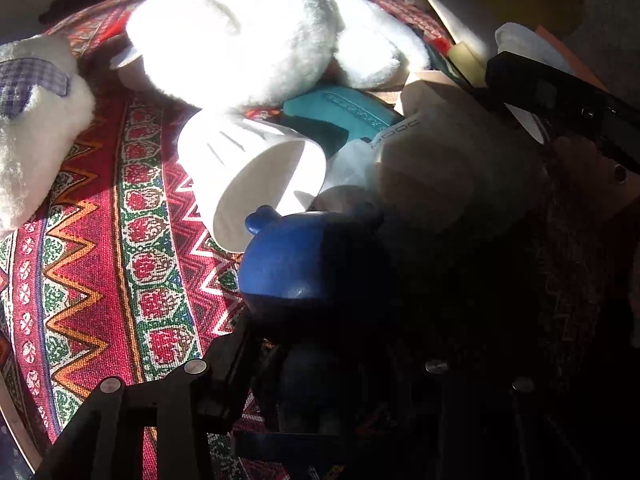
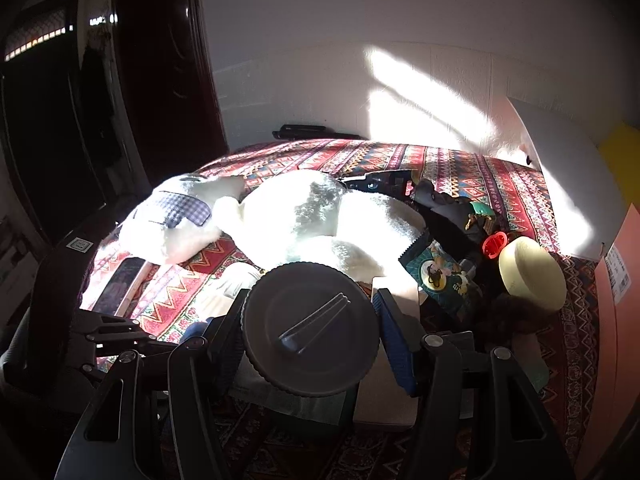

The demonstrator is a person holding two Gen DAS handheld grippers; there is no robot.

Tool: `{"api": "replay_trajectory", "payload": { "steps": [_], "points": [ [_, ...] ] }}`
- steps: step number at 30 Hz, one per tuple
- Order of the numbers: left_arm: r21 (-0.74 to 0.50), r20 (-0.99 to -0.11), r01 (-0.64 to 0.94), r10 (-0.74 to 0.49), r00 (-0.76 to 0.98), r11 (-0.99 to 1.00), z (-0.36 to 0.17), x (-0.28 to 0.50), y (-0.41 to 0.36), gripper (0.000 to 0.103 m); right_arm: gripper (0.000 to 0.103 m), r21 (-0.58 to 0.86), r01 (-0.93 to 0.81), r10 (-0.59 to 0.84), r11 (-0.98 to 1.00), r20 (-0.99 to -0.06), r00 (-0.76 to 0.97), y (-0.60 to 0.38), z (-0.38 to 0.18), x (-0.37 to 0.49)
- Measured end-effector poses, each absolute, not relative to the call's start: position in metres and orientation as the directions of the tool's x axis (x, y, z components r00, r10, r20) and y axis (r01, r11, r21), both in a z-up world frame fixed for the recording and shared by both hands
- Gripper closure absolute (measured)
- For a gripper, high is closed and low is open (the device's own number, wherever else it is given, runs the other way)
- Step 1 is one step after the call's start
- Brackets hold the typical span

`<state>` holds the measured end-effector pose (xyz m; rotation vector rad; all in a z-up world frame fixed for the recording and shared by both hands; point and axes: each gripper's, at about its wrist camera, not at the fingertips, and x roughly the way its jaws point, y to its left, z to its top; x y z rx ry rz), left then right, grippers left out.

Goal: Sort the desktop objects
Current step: 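Carry the lid and figurine into the orange box and open both grippers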

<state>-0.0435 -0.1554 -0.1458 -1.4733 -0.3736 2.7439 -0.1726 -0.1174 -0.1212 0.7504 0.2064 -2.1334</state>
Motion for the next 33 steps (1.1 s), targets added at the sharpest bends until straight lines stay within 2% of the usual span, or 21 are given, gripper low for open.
{"api": "replay_trajectory", "payload": {
  "steps": [8, 16, 33],
  "points": [
    [-0.297, -0.705, 0.103, 0.146, -0.694, -0.949, -0.098, -0.018, -0.166, 0.057, 0.04, 0.129, 0.769, -0.695, -0.627, -0.538, -0.477, -0.104, -0.104, -0.161],
    [-0.392, -0.623, 0.07, 0.208, -0.754, -0.917, -0.075, -0.01, -0.153, 0.057, 0.04, 0.136, 0.759, -0.706, -0.636, -0.5, -0.502, -0.084, -0.086, -0.147],
    [-0.382, -0.563, -0.086, 0.306, -0.768, -0.92, -0.021, -0.036, -0.065, 0.057, 0.04, 0.176, 0.678, -0.688, -0.714, -0.357, -0.632, 0.025, -0.038, -0.124]
  ]
}}
